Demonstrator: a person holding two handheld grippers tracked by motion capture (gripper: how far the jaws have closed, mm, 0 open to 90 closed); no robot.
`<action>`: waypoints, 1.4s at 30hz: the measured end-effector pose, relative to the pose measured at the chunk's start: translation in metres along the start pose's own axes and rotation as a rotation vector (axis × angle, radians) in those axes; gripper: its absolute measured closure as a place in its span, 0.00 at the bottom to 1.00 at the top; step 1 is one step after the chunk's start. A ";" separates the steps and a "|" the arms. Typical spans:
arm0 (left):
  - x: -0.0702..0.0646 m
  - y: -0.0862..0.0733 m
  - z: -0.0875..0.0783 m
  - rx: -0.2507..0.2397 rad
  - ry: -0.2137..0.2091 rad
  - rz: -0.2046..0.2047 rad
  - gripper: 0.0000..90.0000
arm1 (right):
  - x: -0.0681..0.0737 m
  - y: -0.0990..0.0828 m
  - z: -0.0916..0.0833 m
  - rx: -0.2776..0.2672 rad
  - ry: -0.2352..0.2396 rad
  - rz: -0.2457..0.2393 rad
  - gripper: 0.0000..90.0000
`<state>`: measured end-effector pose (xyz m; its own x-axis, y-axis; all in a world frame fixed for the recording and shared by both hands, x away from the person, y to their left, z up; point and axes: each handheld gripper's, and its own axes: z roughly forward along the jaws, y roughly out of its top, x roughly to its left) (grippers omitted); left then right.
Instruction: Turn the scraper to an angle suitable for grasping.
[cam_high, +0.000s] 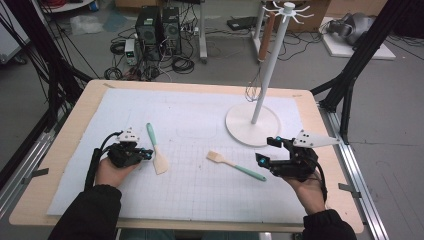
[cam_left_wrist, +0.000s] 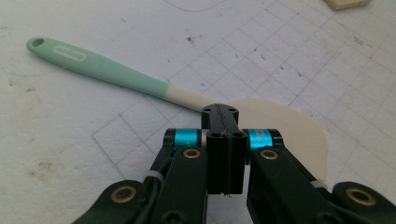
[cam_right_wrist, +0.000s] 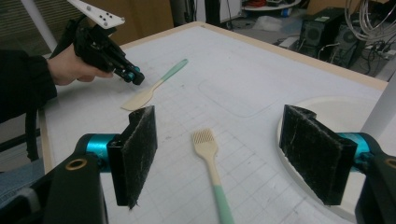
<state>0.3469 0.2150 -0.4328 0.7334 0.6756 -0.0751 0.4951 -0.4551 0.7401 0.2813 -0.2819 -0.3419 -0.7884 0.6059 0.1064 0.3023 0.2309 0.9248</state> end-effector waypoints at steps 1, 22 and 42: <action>0.000 0.000 0.002 0.003 0.002 -0.001 0.99 | 0.000 -0.001 0.001 -0.001 -0.002 -0.005 0.30; -0.002 -0.001 0.010 0.031 -0.024 -0.007 0.99 | 0.000 -0.012 0.010 0.039 -0.035 -0.020 0.29; -0.018 0.004 0.014 0.059 -0.057 0.046 1.00 | 0.000 -0.012 0.012 0.040 -0.039 -0.032 0.29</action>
<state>0.3416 0.1931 -0.4377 0.7803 0.6202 -0.0808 0.4857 -0.5196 0.7030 0.2837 -0.2755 -0.3568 -0.7765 0.6270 0.0619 0.2990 0.2802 0.9122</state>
